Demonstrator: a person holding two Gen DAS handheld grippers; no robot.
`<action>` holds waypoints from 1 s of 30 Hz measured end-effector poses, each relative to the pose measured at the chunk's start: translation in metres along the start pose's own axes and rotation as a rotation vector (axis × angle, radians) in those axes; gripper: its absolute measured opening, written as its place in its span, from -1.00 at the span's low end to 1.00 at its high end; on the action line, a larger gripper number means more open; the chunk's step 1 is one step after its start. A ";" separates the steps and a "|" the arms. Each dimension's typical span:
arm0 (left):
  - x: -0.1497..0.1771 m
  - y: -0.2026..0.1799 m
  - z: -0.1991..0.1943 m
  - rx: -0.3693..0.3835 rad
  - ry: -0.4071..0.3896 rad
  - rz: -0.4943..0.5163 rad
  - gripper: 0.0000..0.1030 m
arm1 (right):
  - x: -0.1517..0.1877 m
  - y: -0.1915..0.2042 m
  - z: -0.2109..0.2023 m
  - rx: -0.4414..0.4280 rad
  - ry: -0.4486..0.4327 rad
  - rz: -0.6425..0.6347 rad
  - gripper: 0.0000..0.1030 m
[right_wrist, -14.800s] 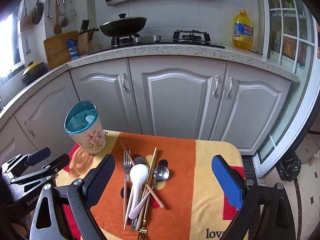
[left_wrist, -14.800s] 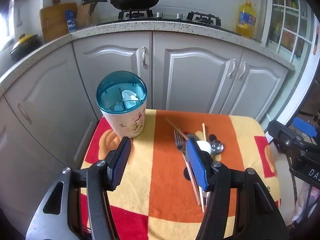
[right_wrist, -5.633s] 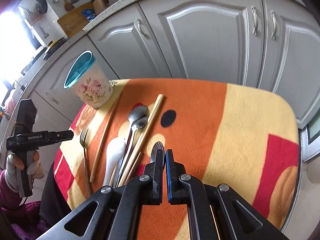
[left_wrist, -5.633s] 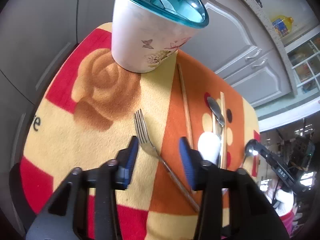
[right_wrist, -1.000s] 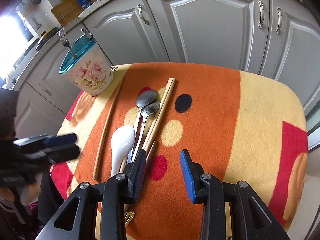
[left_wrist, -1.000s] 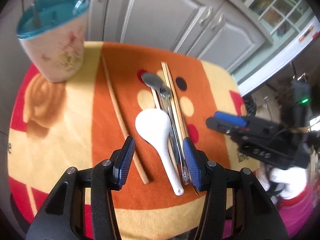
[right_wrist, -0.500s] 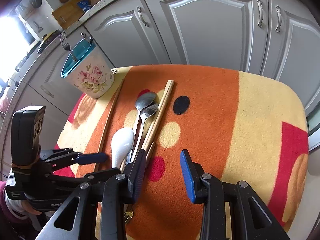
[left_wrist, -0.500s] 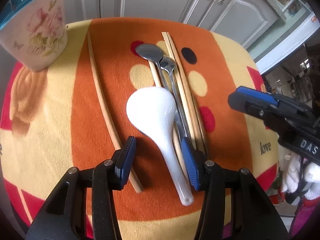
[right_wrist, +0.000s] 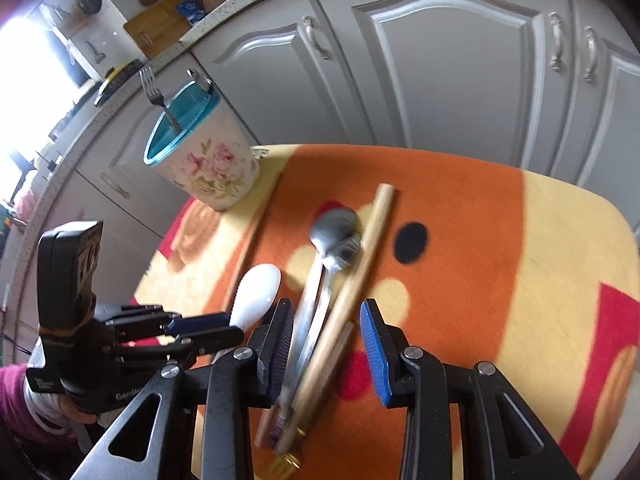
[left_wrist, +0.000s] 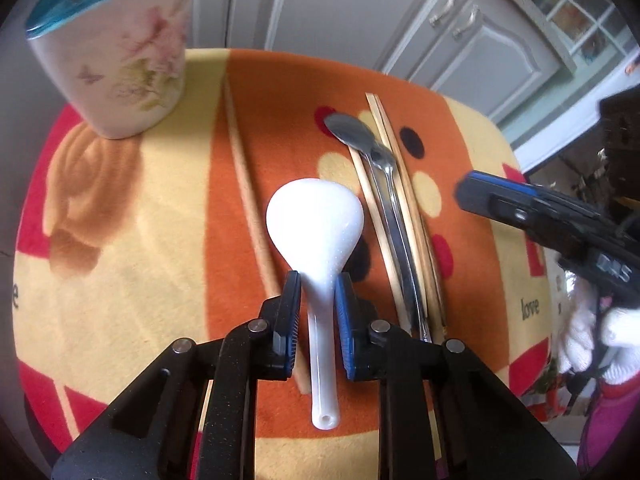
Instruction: Organize utensils
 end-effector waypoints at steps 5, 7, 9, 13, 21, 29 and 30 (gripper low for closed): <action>-0.005 0.019 -0.018 0.032 -0.034 -0.066 -0.69 | -0.026 0.000 0.021 -0.036 0.017 -0.006 -0.36; -0.008 0.026 -0.025 0.038 -0.048 -0.083 -0.69 | -0.034 -0.003 0.031 -0.046 0.037 0.004 -0.36; -0.009 0.029 -0.032 0.048 -0.056 -0.096 -0.69 | -0.041 -0.006 0.045 -0.025 0.078 -0.001 -0.36; -0.011 0.041 -0.040 0.049 -0.072 -0.118 -0.69 | -0.050 -0.020 0.065 -0.021 0.123 0.051 -0.36; -0.002 0.068 -0.049 0.040 -0.069 -0.183 -0.70 | -0.064 -0.034 0.085 -0.028 0.155 0.099 -0.36; 0.005 0.082 -0.044 0.028 -0.068 -0.214 -0.89 | -0.065 0.023 0.088 -0.201 0.176 0.002 -0.36; 0.005 0.084 -0.042 0.024 -0.064 -0.218 -0.89 | -0.064 0.036 0.090 -0.226 0.188 -0.028 -0.36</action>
Point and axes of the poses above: each gripper's, at about its wrist camera, not at the fingertips, and z roughly the way its jaws point, y to its left, x to its underside, the point moved 4 cm from there along z, roughly the way its jaws point, and after that the axes turned 15 degrees about -x, right-handed, at the moved point
